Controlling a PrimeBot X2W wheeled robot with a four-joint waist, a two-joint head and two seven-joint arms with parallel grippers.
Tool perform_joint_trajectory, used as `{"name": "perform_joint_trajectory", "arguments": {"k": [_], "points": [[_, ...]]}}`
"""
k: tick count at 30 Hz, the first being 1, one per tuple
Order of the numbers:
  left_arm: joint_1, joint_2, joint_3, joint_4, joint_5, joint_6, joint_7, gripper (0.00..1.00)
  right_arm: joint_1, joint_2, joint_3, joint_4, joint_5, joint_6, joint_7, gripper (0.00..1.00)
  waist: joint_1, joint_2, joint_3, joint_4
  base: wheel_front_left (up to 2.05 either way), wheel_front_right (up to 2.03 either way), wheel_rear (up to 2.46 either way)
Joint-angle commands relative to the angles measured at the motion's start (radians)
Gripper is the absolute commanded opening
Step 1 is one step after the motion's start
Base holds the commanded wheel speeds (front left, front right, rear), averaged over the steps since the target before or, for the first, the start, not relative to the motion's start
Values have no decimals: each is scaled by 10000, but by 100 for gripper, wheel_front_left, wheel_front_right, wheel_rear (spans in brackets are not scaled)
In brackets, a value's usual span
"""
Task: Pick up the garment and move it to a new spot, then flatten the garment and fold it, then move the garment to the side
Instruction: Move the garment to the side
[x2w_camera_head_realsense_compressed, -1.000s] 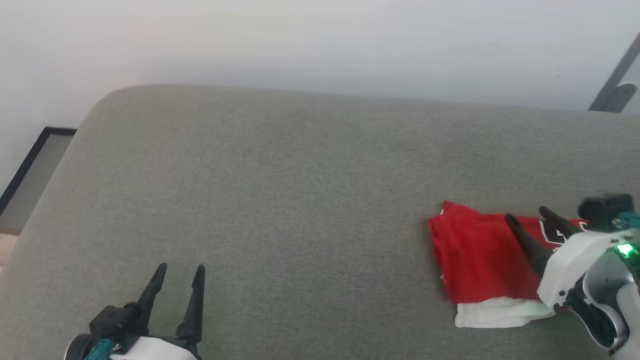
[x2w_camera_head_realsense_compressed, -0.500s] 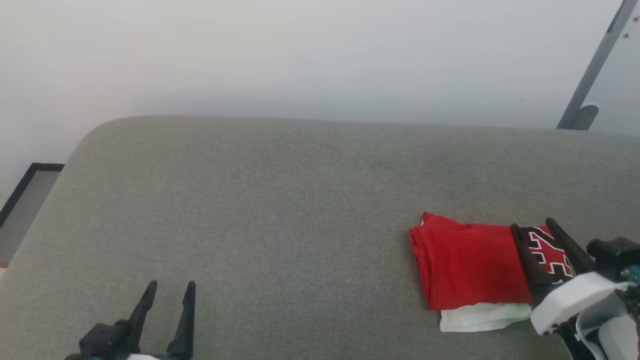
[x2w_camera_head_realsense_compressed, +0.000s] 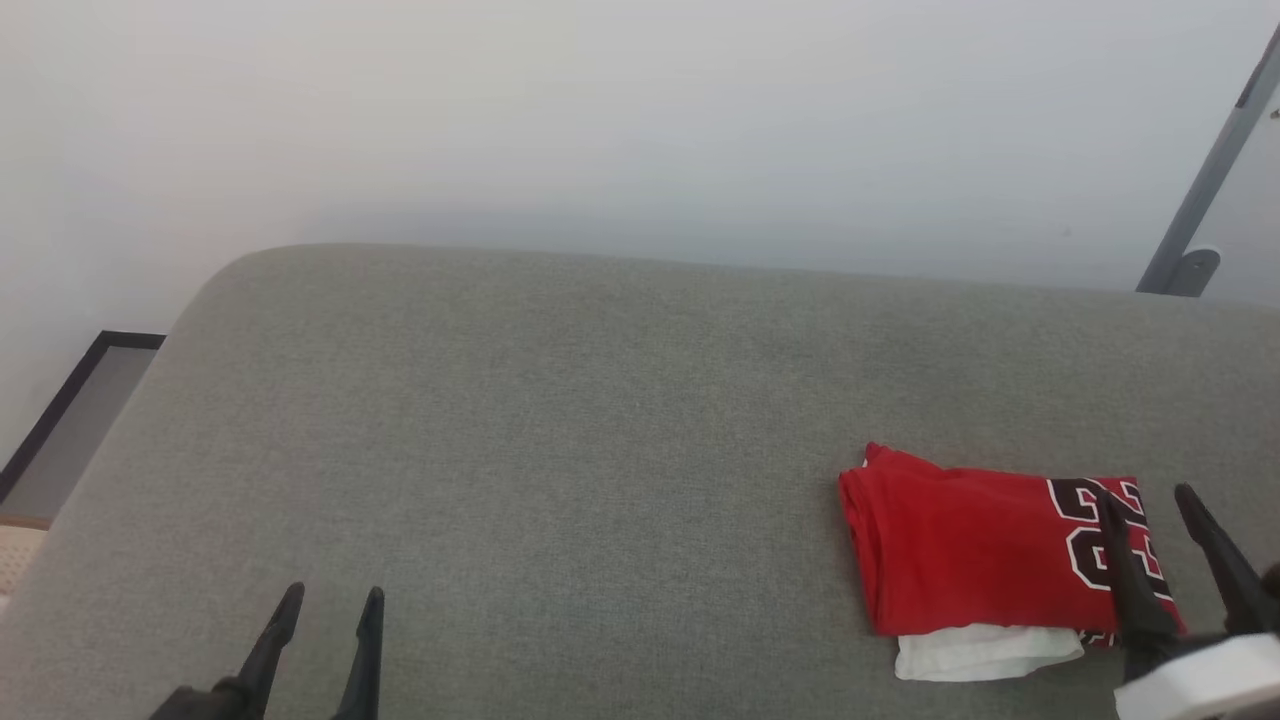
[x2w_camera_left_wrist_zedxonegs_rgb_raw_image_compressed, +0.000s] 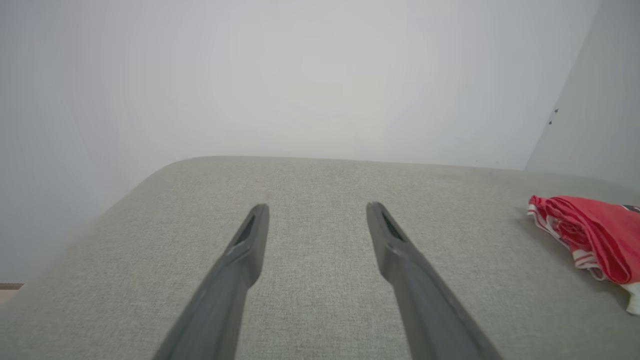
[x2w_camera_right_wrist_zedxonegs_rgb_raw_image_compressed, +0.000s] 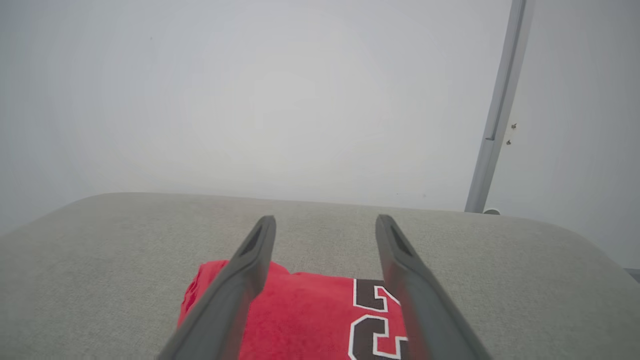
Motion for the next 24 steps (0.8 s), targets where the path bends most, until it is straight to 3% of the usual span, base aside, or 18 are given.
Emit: {"name": "perform_joint_trajectory", "arguments": {"k": [1, 13, 24], "points": [[200, -26, 60, -103, 35, -15, -43, 100, 206, 95, -146, -176, -81, -10, -46, 100, 0, -1, -9, 29, 0, 0, 0], [938, -436, 395, -890, 468, -16, -43, 100, 1590, 818, -1351, -1428, -525, -10, 27, 100, 0, -1, 55, 149, 0, 0, 0], [685, -486, 315, -900, 516, -16, -43, 100, 1431, 1071, -1362, -1747, -610, -10, 208, 100, 0, -1, 103, 123, 0, 0, 0]]}}
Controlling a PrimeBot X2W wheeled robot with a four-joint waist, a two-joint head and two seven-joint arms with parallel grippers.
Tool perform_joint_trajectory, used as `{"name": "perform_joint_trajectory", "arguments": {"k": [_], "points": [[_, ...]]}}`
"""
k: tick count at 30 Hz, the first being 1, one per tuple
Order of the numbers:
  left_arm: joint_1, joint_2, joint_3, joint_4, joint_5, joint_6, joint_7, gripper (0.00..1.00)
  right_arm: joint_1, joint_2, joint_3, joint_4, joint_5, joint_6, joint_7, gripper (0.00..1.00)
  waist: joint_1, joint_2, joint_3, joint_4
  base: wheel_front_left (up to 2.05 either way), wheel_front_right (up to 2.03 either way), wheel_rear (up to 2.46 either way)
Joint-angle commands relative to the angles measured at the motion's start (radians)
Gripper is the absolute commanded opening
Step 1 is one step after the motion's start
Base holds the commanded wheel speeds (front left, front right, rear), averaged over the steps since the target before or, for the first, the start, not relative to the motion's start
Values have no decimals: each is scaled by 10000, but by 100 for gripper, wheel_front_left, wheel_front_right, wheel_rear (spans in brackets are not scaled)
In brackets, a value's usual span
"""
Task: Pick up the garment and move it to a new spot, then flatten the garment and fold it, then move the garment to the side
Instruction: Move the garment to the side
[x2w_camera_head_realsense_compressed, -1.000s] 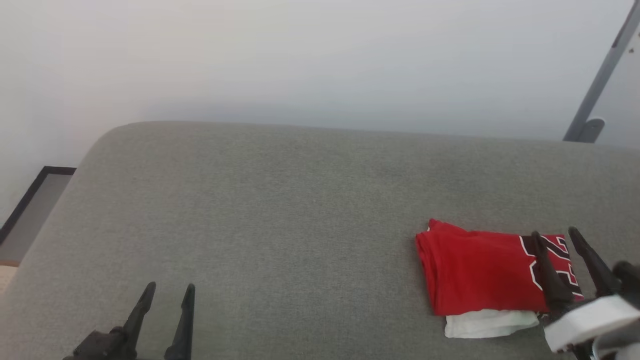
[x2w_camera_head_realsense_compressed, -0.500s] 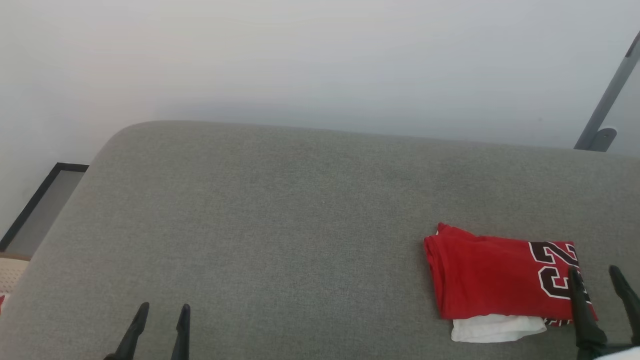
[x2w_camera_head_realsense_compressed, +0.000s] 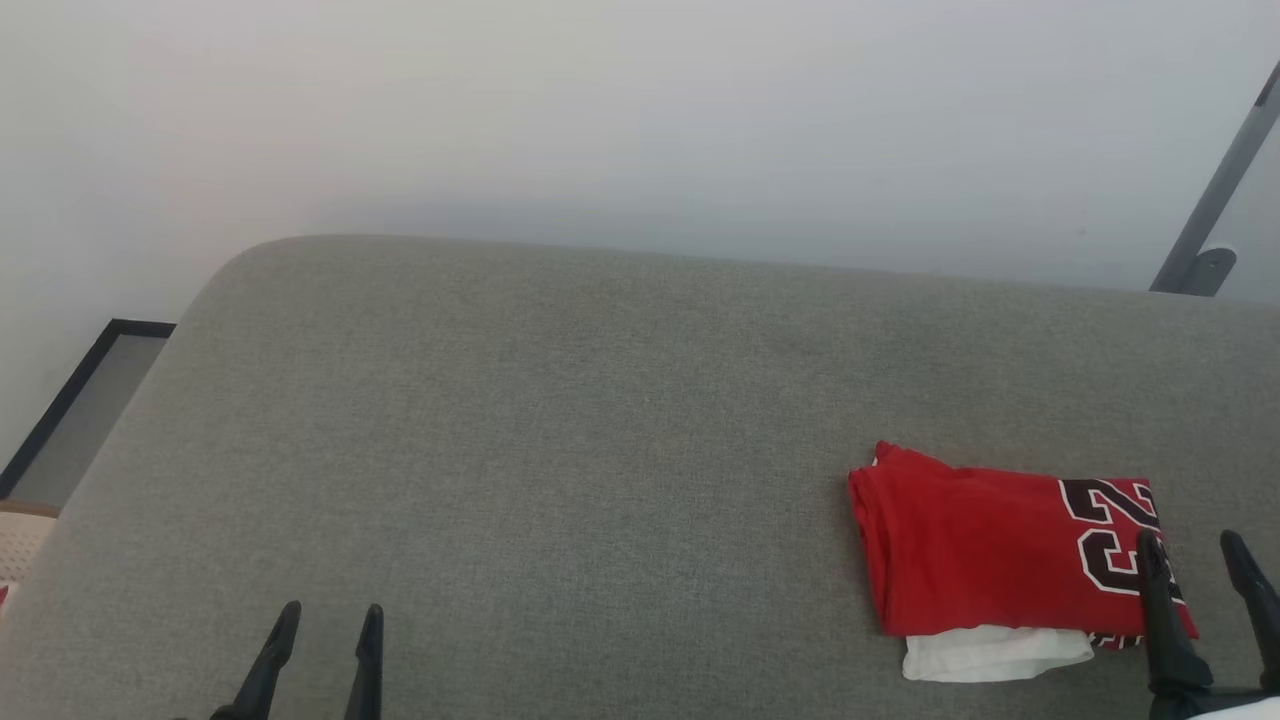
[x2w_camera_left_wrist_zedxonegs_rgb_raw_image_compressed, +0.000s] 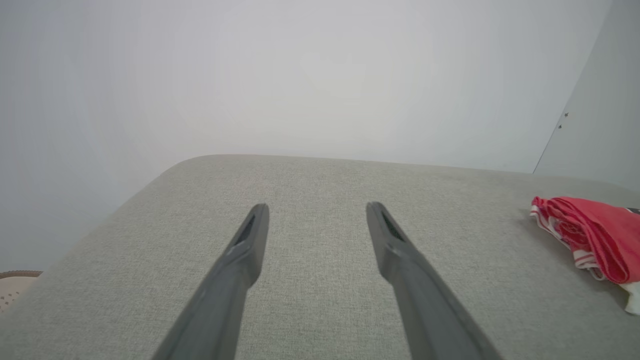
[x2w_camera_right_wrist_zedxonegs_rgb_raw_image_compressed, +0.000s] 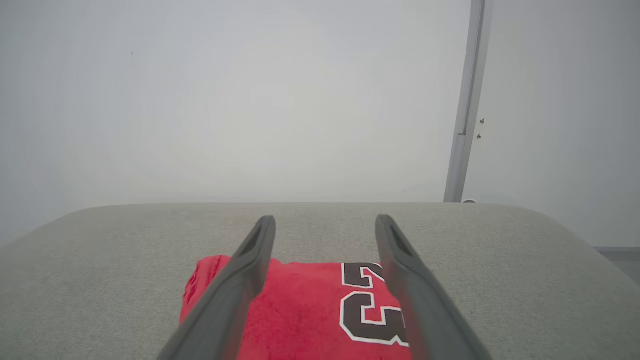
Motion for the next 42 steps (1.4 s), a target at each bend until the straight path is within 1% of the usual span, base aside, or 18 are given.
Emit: {"name": "perform_joint_trajectory", "arguments": {"k": [1, 5, 9, 11, 15, 18, 21, 27, 29, 32, 34, 35, 41, 42], "points": [[-83, -34, -29, -34, 111, -16, -43, 100, -128, 38, 0, -50, -43, -10, 32, 100, 0, -1, 12, 6, 0, 0, 0], [-103, -84, -2, -14, 142, -16, -43, 100, -295, -4, -9, -76, -80, -10, 47, 100, 0, -1, 55, -25, 0, 0, 0], [-219, -138, -240, 86, 28, -16, -43, 100, -756, -263, -6, 153, -257, -10, 380, 100, 0, -1, 125, -104, 0, 0, 0], [-339, -121, -305, 94, 24, -16, -43, 100, -1040, -512, 11, 391, -327, -10, 856, 100, 0, -1, 182, -142, 0, 0, 0], [-538, -127, -482, 115, 56, -16, -43, 100, -1659, -1350, 403, 990, -184, -10, 2295, 100, 0, -1, 344, -186, 0, 0, 0], [-710, -125, -640, 152, 59, -16, -43, 100, -2108, -2234, 1063, 1425, 184, -10, 3494, 100, 0, -1, 539, -218, 0, 0, 0], [-1043, -98, -790, 180, 22, -16, -43, 100, -2730, -2980, 1486, 1847, 702, -13, 4740, 100, 0, -1, 980, -218, 0, 0, 0], [-1989, 14, -1110, 333, -32, -16, -43, 100, -3919, -4213, 2232, 2418, 2066, -14, 7299, 100, 0, -1, 2002, -90, 0, 0, 0], [-2315, 55, -1177, 365, -93, -16, -43, 100, -4234, -4424, 2502, 2485, 2440, -13, 8092, 100, 0, -1, 2354, -72, 0, 0, 0], [-2788, 120, -1314, 409, -128, -16, -43, 100, -4810, -4681, 2572, 2651, 2886, -14, 9065, 100, 0, -1, 2829, -13, 0, 0, 0], [-3062, 152, -1388, 425, -165, -16, -43, 100, -5058, -4744, 2606, 2819, 3061, -14, 9645, 100, 0, -1, 3097, 38, 0, 0, 0], [-3311, 165, -1458, 448, -189, -16, -43, 100, -5243, -4776, 2677, 2904, 3121, -14, 10121, 100, 0, -1, 3333, 85, 0, 0, 0], [-3811, 196, -1598, 512, -153, -16, -43, 100, -5152, -4466, 3018, 3028, 3411, -8, 11129, 100, 0, -1, 3866, 131, 0, 0, 0], [-3858, 203, -1596, 522, -159, -16, -43, 100, -5091, -4433, 3101, 2979, 3434, -7, 11235, 96, 0, -1, 3941, 123, 0, 0, 0]]}}
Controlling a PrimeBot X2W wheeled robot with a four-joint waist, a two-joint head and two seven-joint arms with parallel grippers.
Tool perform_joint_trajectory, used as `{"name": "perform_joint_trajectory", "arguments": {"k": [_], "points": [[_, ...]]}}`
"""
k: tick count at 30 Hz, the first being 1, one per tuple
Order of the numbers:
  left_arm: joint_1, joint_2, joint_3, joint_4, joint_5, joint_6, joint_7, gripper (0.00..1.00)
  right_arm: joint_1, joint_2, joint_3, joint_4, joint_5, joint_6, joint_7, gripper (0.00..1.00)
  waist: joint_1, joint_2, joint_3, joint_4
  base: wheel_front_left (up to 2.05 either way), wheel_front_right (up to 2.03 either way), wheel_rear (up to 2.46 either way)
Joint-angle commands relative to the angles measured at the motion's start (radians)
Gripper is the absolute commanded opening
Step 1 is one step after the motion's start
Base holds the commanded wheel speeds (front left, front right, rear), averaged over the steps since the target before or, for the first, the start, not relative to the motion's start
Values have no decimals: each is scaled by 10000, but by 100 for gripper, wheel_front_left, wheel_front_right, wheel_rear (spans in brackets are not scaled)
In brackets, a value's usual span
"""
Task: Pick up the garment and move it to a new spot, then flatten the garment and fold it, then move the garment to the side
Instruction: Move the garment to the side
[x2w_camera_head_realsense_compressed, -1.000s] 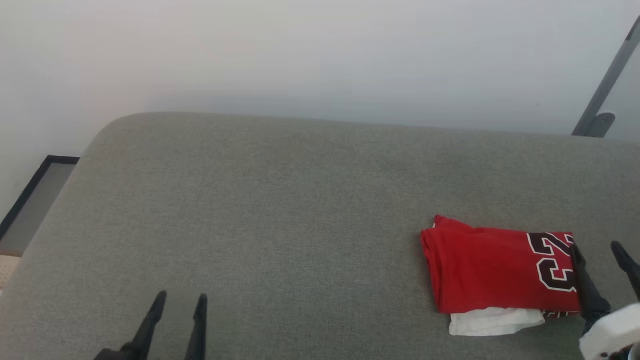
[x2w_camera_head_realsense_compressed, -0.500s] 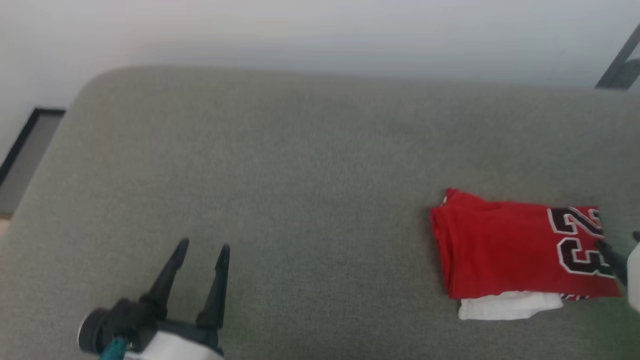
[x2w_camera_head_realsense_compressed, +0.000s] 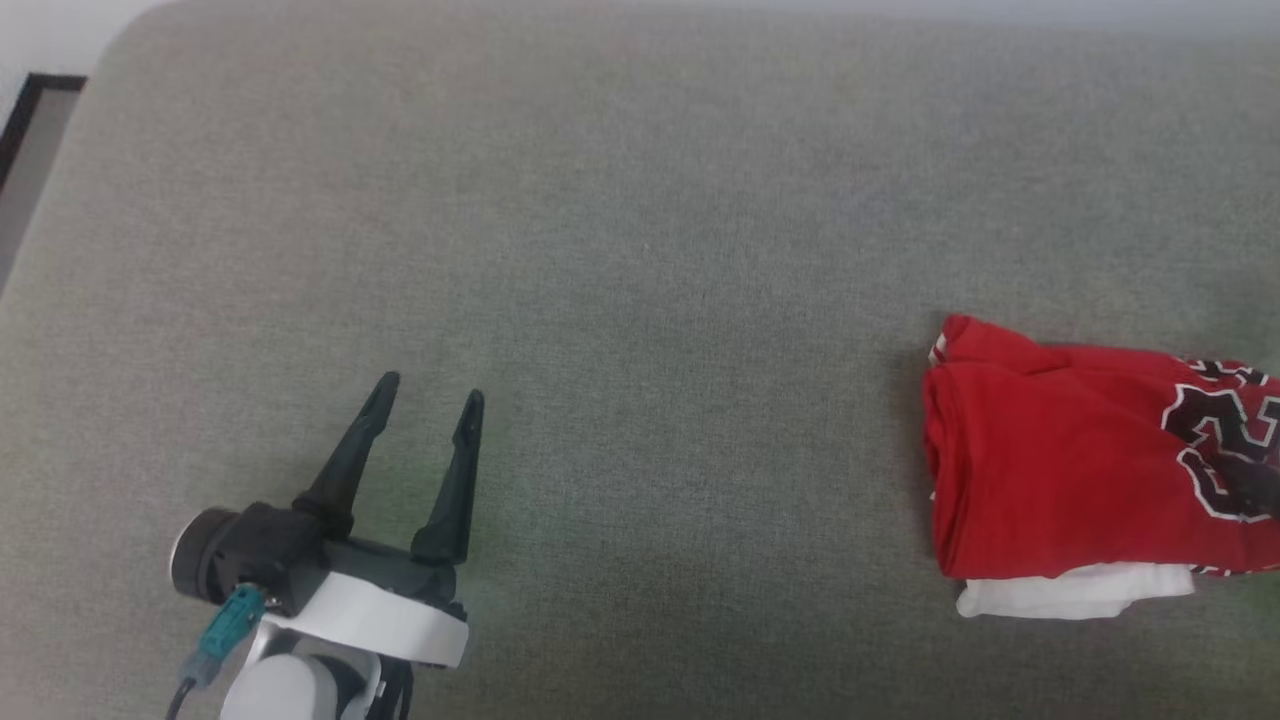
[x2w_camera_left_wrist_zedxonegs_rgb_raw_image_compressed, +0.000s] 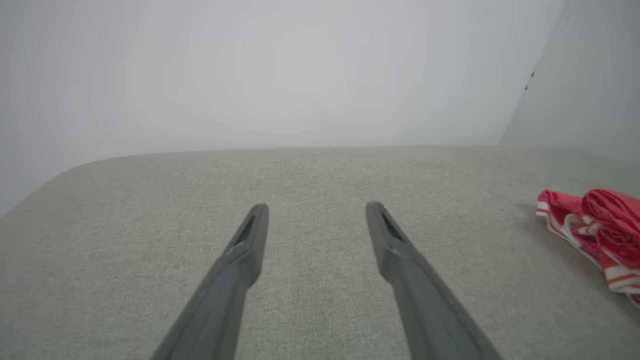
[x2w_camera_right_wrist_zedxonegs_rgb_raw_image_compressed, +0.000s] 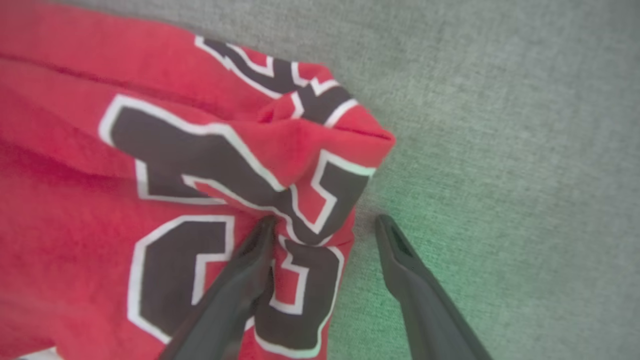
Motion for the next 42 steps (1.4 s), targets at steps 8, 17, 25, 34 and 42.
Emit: {"name": "perform_joint_trajectory", "arguments": {"k": [8, 17, 25, 34, 42], "points": [[-609, 144, 30, 55, -68, -16, -43, 100, 311, 404, 274, 53, 49, -24, 187, 0, 0, 0, 666, -205, 0, 0, 0], [-976, 418, -9, -58, -65, -16, -43, 100, -125, 580, -174, -183, 5, -52, -718, 0, 0, 0, 904, -776, 0, 0, 0], [-1733, 938, -270, -548, 49, -16, -43, 100, -367, -7, -1303, -837, -114, -11, -2397, 0, 0, 0, 1541, -1854, 0, 0, 0], [-3531, 1603, -975, -899, 336, -16, -43, 100, -1154, -753, -2669, 4, -555, -11, -4177, 0, 0, 0, 2444, -2833, 0, 0, 0], [-5260, 2040, -1703, -858, 293, -16, -43, 100, -2924, -901, -3607, 2323, -2004, -11, -6086, 0, 0, 0, 3482, -3126, 0, 0, 0]]}}
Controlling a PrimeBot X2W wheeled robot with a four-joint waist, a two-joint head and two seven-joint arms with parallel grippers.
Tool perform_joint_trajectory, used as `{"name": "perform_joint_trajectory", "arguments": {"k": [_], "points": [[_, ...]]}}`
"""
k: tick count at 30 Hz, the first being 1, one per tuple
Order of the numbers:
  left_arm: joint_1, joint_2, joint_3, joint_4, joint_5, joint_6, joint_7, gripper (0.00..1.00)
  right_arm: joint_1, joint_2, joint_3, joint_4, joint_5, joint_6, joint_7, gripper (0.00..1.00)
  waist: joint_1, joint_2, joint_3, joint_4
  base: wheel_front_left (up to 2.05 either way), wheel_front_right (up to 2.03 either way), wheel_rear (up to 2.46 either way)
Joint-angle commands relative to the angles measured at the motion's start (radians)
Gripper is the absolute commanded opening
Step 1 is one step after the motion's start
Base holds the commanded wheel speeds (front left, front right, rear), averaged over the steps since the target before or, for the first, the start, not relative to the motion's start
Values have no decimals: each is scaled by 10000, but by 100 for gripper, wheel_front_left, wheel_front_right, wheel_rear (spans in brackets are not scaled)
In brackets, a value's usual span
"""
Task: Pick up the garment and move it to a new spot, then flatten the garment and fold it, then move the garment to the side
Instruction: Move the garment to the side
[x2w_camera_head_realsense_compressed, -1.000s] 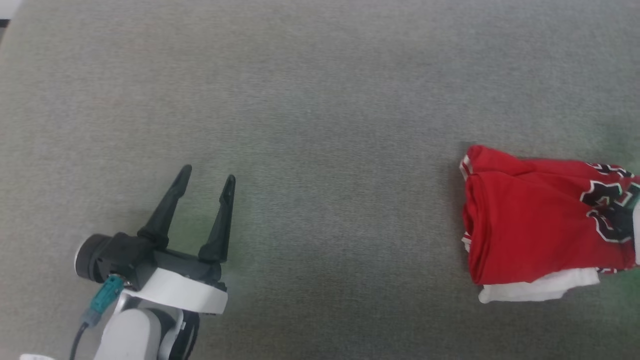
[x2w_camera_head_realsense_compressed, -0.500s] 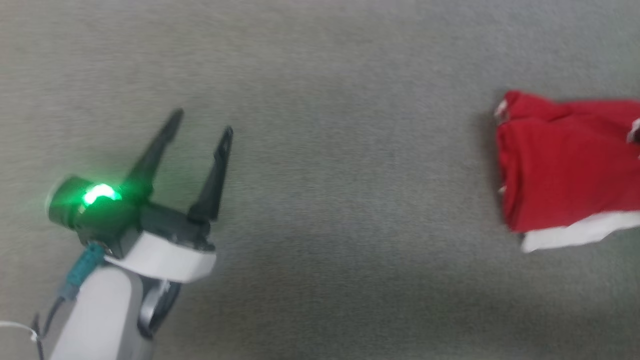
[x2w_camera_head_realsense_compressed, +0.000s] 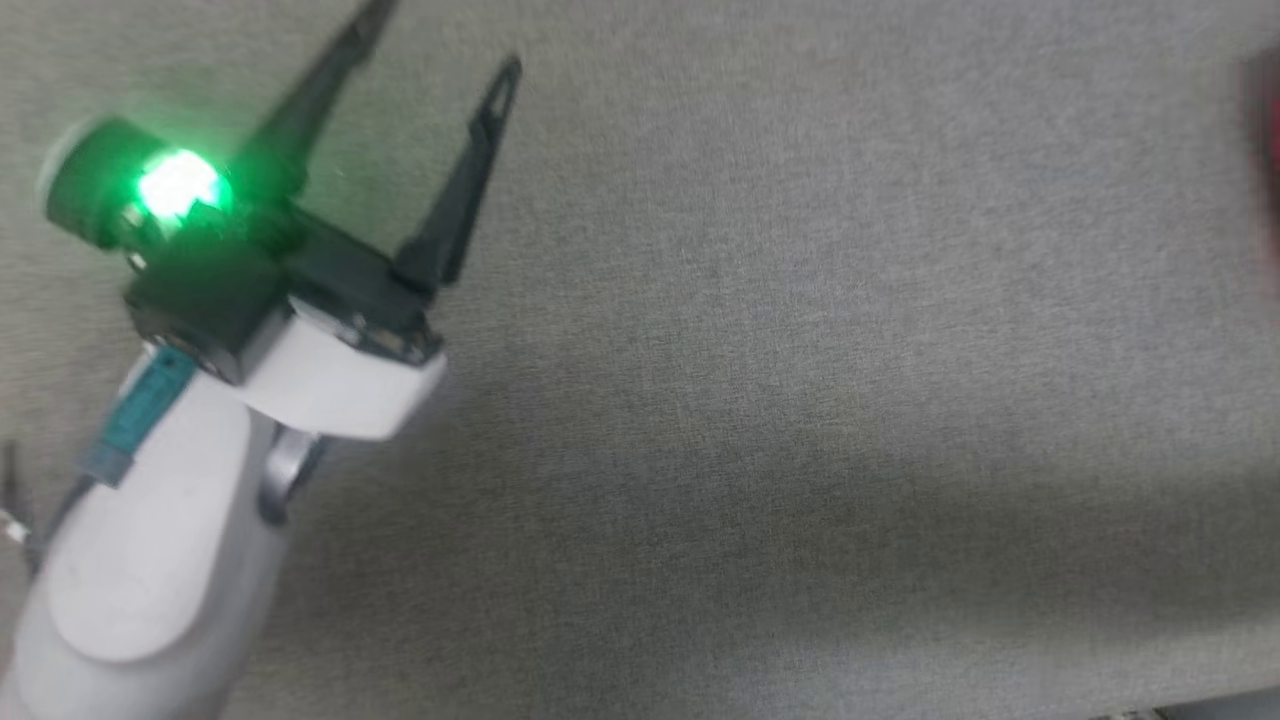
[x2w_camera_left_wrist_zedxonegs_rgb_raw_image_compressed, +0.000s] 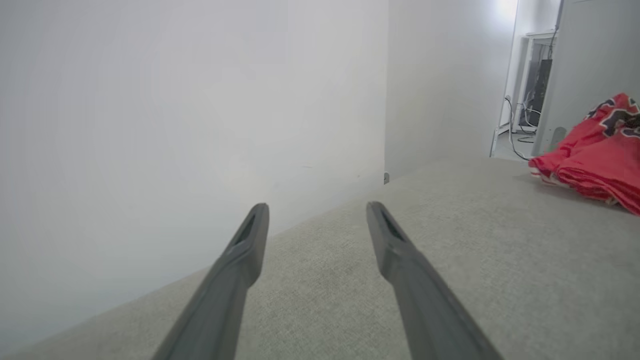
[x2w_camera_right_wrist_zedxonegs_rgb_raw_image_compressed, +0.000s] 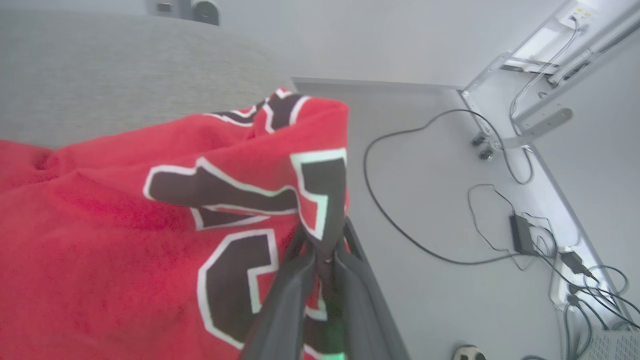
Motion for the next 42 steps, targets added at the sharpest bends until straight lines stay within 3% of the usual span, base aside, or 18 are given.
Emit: {"name": "perform_joint_trajectory", "arguments": {"k": [1, 9, 19, 20, 21, 22, 31, 42], "points": [[-361, 50, -23, -34, 61, -16, -43, 100, -480, 135, -270, 456, -269, -21, -350, 0, 0, 0, 449, -149, 0, 0, 0], [-1428, 272, -339, -112, 105, -16, -43, 100, -2437, 867, -1245, 2796, -1874, -21, -1911, 0, 0, 0, 1066, -298, 0, 0, 0], [-1749, 459, -510, 5, 5, -16, -43, 100, -3640, 1346, -1365, 4335, -2991, -21, -2917, 0, 0, 0, 1291, -378, 0, 0, 0], [-1727, 459, -497, 10, -4, -16, -43, 100, -3708, 1349, -1383, 4476, -3095, -21, -3029, 20, 0, 0, 1274, -365, 0, 0, 0], [-1658, 445, -451, 54, -34, -16, -43, 100, -3771, 1369, -1368, 4584, -3202, -21, -3159, 50, 0, 0, 1237, -348, 0, 0, 0], [-1556, 422, -421, 137, -82, -16, -43, 100, -3834, 1372, -1352, 4681, -3292, -21, -3318, 100, 0, 0, 1188, -328, 0, 0, 0], [-715, 6, -89, 607, -232, -16, -43, 100, -3857, 1495, -231, 4772, -3747, -21, -4131, 100, 0, 0, 83, 37, 0, 0, 0], [1359, -758, 592, 1611, -508, -16, -43, 100, -1817, 2400, 2303, 3695, -2784, -21, -4766, 100, 0, 0, -2164, 931, 0, 0, 0]]}}
